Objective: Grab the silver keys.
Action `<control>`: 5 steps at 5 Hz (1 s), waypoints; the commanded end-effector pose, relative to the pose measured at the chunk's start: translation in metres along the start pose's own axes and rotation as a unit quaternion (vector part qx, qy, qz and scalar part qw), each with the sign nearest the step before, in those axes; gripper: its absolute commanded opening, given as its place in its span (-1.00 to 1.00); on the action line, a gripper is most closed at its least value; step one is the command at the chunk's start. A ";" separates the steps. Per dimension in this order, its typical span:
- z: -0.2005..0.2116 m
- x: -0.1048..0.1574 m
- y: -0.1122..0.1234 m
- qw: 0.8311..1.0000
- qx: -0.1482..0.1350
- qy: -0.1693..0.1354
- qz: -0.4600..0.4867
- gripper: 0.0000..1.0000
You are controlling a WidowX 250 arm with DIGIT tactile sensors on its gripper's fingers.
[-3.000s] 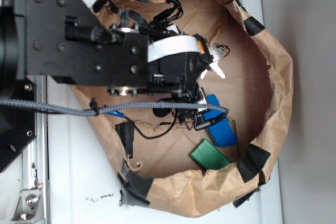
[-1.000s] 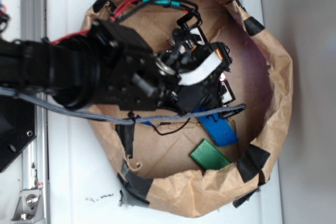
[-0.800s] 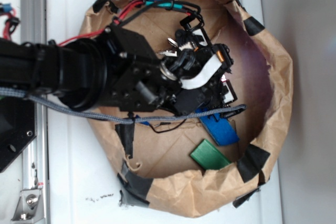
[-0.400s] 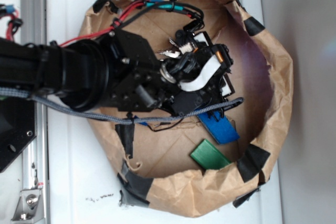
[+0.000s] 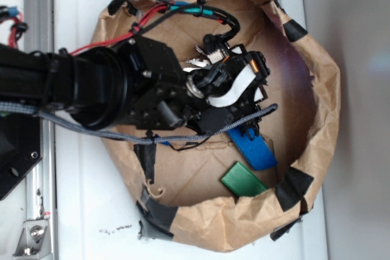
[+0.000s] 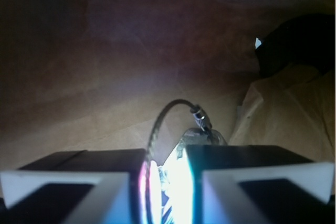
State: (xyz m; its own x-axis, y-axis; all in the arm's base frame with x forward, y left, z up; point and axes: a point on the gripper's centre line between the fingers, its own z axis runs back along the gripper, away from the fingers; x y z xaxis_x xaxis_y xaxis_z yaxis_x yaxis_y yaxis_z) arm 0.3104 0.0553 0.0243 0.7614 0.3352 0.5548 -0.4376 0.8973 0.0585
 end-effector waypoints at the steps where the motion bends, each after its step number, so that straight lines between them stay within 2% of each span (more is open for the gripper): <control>1: 0.008 0.008 -0.007 1.000 -0.008 -0.008 0.000 -1.00; 3: 0.014 0.009 -0.006 1.000 -0.006 0.008 -0.004 -1.00; 4: 0.039 0.008 -0.005 0.998 -0.001 0.060 -0.019 -1.00; 5: 0.104 0.003 0.009 0.982 -0.052 0.167 -0.075 -1.00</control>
State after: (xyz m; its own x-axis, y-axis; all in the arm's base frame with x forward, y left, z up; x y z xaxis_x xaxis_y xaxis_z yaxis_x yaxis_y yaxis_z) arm 0.2480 0.0266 0.0878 0.9546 0.2371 0.1805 -0.2481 0.9679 0.0411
